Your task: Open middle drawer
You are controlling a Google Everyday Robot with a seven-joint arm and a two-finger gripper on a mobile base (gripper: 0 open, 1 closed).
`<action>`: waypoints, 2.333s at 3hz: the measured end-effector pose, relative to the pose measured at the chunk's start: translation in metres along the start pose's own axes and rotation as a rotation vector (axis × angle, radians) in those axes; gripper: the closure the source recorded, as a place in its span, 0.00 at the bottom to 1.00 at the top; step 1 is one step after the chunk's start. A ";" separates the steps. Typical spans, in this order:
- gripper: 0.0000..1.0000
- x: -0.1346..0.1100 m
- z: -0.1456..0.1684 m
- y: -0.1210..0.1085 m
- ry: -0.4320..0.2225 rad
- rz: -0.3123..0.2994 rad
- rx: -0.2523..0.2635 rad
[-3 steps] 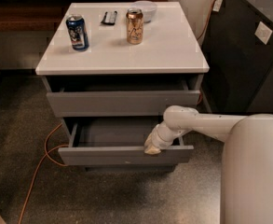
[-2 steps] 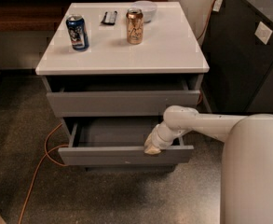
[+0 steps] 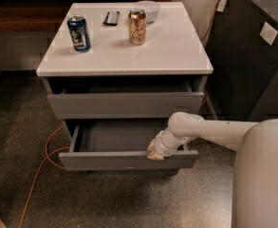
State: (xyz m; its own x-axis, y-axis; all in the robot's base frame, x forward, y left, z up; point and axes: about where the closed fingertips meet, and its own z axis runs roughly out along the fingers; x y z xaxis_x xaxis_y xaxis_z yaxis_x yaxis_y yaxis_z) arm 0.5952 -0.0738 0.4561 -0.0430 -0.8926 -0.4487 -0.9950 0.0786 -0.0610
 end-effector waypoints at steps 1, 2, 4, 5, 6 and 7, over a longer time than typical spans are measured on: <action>0.28 0.000 -0.001 0.031 -0.031 -0.001 -0.005; 0.05 -0.005 -0.009 0.040 -0.050 -0.008 0.005; 0.00 -0.017 -0.021 0.025 -0.063 -0.020 0.028; 0.23 -0.021 -0.025 0.001 -0.091 -0.006 0.027; 0.54 -0.022 -0.031 -0.021 -0.119 0.019 0.036; 0.85 -0.014 -0.030 -0.042 -0.124 0.056 0.048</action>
Offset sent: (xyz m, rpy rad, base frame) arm -0.0495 0.0024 0.0212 0.0706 -0.0365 0.0073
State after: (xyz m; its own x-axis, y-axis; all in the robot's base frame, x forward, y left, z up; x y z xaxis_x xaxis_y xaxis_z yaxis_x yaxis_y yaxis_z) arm 0.6348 -0.0778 0.4912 -0.0844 -0.8247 -0.5593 -0.9857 0.1511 -0.0741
